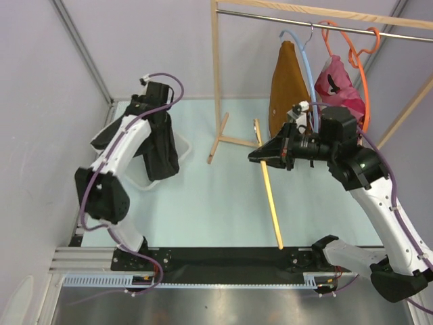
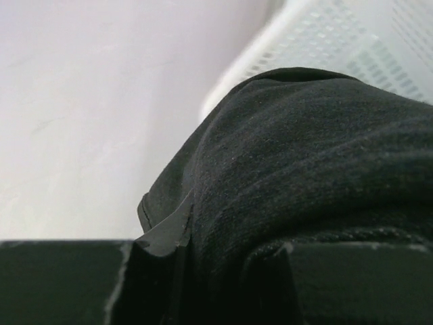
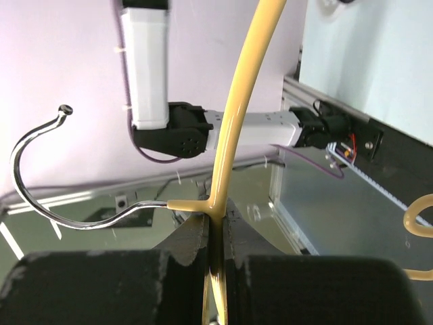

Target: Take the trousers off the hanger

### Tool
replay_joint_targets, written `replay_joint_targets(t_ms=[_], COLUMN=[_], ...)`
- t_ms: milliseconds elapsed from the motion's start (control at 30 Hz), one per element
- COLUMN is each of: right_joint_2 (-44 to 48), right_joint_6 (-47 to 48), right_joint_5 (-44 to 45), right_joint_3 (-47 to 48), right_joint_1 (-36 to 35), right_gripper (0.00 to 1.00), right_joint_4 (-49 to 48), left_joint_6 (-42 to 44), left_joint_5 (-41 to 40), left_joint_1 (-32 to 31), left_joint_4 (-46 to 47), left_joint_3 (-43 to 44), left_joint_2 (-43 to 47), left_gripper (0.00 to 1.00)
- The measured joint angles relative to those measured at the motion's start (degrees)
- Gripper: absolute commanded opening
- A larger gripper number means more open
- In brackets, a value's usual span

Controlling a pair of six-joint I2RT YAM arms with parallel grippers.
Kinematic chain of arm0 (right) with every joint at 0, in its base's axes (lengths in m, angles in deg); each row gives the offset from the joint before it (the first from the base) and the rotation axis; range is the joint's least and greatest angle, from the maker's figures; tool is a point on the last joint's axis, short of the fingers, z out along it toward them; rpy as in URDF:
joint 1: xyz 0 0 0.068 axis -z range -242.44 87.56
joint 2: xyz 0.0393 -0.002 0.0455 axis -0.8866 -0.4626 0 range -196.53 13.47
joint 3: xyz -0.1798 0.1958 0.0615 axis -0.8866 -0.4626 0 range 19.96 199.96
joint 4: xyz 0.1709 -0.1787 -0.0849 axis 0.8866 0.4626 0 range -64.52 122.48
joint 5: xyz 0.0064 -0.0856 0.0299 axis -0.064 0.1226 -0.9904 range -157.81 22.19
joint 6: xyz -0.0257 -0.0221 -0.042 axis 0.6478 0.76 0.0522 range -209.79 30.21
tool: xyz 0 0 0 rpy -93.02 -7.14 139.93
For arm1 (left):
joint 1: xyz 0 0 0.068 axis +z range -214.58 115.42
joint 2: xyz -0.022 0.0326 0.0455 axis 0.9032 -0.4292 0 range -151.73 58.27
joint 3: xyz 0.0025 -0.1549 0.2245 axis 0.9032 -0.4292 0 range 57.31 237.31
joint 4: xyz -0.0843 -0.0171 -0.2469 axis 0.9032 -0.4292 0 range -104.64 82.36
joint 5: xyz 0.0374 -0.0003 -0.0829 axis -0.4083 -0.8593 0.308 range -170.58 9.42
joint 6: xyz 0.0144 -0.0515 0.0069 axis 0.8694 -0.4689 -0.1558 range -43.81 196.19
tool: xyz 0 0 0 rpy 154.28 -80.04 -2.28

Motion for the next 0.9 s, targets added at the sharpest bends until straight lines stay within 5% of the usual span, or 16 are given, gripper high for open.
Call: replay_joint_targets(t_ms=[333, 400, 433, 500, 733, 900], right_joint_2=[-0.02, -0.02, -0.02, 0.02, 1.51, 2.67], right_joint_6=[0.57, 0.5, 0.48, 0.09, -1.73, -2.49], right_joint_5=[-4.15, -4.24, -4.33, -4.33, -4.33, -4.57], right_joint_3=[-0.22, -0.28, -0.35, -0.59, -1.88, -2.47], right_joint_1=[6.64, 6.64, 6.64, 6.64, 6.64, 6.64], right_gripper=[0.0, 0.0, 0.0, 0.0, 0.0, 0.0], right_joint_4=[-1.53, -2.23, -2.67, -3.48, -5.44, -6.19], left_joint_6=[-9.73, -11.98, -12.9, -14.62, -19.78, -24.63], left_joint_5=[11.98, 16.15, 18.14, 21.35, 29.03, 31.47], left_joint_1=[2.34, 2.36, 2.36, 2.43, 4.61, 5.35], left_joint_4=[-0.17, -0.55, -0.68, -1.38, -4.5, -9.46], left_joint_3=[-1.99, -2.43, -2.84, -3.58, -4.48, -1.16], left_joint_2=[-9.7, -9.7, -9.7, -9.7, -5.73, 0.02], left_gripper=[0.04, 0.13, 0.28, 0.39, 1.0, 1.0])
